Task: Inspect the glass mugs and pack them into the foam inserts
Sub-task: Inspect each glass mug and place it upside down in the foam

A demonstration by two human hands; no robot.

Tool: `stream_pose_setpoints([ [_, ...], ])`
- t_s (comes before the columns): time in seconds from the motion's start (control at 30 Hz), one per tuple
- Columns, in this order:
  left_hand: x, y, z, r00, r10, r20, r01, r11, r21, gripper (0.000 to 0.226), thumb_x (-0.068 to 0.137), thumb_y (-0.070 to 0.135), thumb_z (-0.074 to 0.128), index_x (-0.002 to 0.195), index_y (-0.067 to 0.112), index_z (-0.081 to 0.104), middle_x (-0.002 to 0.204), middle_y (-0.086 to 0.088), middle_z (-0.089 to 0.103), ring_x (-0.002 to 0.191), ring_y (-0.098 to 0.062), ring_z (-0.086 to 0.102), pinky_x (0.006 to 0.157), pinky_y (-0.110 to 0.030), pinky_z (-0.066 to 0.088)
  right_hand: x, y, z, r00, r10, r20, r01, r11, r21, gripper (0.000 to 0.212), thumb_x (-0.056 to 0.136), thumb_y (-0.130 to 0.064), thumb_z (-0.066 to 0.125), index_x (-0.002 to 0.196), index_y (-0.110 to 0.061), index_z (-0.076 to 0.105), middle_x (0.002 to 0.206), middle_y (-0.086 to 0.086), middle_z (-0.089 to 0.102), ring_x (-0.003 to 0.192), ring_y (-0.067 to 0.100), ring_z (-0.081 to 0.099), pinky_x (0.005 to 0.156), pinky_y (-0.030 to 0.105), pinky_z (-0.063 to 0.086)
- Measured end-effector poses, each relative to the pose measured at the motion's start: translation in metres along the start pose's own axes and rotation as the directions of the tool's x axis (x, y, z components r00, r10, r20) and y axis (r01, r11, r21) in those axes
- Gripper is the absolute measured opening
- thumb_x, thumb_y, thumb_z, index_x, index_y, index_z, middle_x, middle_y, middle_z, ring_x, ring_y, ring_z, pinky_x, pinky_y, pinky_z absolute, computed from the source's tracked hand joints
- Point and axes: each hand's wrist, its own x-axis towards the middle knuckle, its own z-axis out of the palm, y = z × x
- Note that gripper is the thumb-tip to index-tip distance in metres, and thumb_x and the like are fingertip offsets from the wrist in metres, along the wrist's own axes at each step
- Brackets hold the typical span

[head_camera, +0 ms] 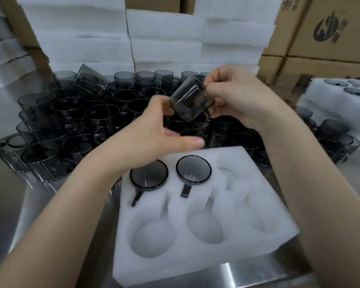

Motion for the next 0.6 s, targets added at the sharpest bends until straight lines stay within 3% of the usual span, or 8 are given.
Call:
stream_pose_setpoints([
  [0.1, 0.003, 0.002, 0.008, 0.974, 0.102, -0.2, -0.108, 0.994, -0.015, 0.12, 0.053, 0.053, 0.087, 0.15, 0.033, 0.019, 0.147, 0.015, 0.032, 0.109, 0.0, 0.061, 0.086, -0.016, 0.053, -0.004, 0.005, 0.011, 1.0, -0.001, 0.021, 0.001, 1.0, 0.019, 0.028, 0.084, 0.006, 0.049, 0.092, -0.015, 0.065, 0.064, 0.004, 0.067, 0.049, 0.017, 0.061, 0.052, 0.027, 0.051],
  [0.17, 0.006, 0.001, 0.014, 0.959, 0.133, -0.249, -0.137, 0.991, 0.0, 0.122, 0.053, 0.051, 0.085, 0.153, 0.03, 0.017, 0.148, 0.011, 0.029, 0.124, -0.008, 0.053, 0.1, -0.029, 0.05, -0.007, 0.008, 0.014, 0.995, 0.011, 0.099, -0.018, 0.998, 0.066, 0.034, 0.084, 0.006, 0.049, 0.096, -0.018, 0.07, 0.072, 0.005, 0.07, 0.052, 0.017, 0.063, 0.056, 0.028, 0.053],
  [0.23, 0.009, -0.003, 0.018, 0.95, 0.149, -0.276, -0.139, 0.989, 0.053, 0.11, 0.06, 0.043, 0.086, 0.151, 0.025, 0.027, 0.146, 0.005, 0.037, 0.131, -0.012, 0.046, 0.108, -0.038, 0.043, -0.008, 0.012, 0.014, 0.984, 0.021, 0.176, -0.052, 0.983, 0.175, 0.031, 0.088, 0.005, 0.05, 0.099, -0.016, 0.071, 0.079, 0.005, 0.07, 0.053, 0.018, 0.064, 0.056, 0.028, 0.054],
  [0.33, 0.016, -0.007, 0.018, 0.936, 0.137, -0.324, -0.118, 0.99, 0.077, 0.084, 0.07, 0.028, 0.086, 0.142, 0.021, 0.043, 0.135, 0.0, 0.053, 0.126, -0.015, 0.051, 0.106, -0.039, 0.043, -0.009, 0.019, 0.015, 0.96, -0.009, 0.28, -0.071, 0.959, 0.274, 0.017, 0.093, -0.007, 0.06, 0.106, -0.012, 0.069, 0.087, 0.003, 0.072, 0.058, 0.017, 0.064, 0.063, 0.03, 0.056],
  [0.4, 0.017, -0.007, 0.017, 0.939, 0.143, -0.313, -0.125, 0.989, 0.077, 0.081, 0.069, 0.027, 0.087, 0.14, 0.022, 0.047, 0.131, -0.001, 0.057, 0.123, -0.016, 0.054, 0.105, -0.039, 0.045, -0.009, 0.026, 0.016, 0.949, -0.041, 0.313, -0.042, 0.966, 0.253, 0.028, 0.087, -0.012, 0.069, 0.114, -0.018, 0.067, 0.089, 0.002, 0.069, 0.067, 0.016, 0.062, 0.064, 0.028, 0.054],
  [0.47, 0.018, -0.008, 0.016, 0.939, 0.144, -0.311, -0.121, 0.988, 0.091, 0.085, 0.067, 0.03, 0.087, 0.142, 0.023, 0.047, 0.131, 0.002, 0.059, 0.123, -0.013, 0.054, 0.106, -0.037, 0.044, -0.009, 0.03, 0.019, 0.955, -0.051, 0.291, -0.011, 0.978, 0.207, 0.04, 0.077, -0.016, 0.077, 0.115, -0.022, 0.065, 0.09, 0.004, 0.064, 0.075, 0.015, 0.062, 0.061, 0.026, 0.051],
  [0.6, 0.017, -0.007, 0.018, 0.938, 0.137, -0.317, -0.115, 0.989, 0.088, 0.092, 0.064, 0.027, 0.089, 0.145, 0.024, 0.045, 0.136, 0.005, 0.058, 0.126, -0.009, 0.054, 0.109, -0.034, 0.042, -0.008, 0.029, 0.027, 0.987, 0.004, 0.159, -0.014, 0.998, 0.061, 0.042, 0.064, -0.036, 0.082, 0.097, -0.019, 0.061, 0.073, -0.004, 0.066, 0.063, 0.015, 0.06, 0.054, 0.029, 0.047],
])
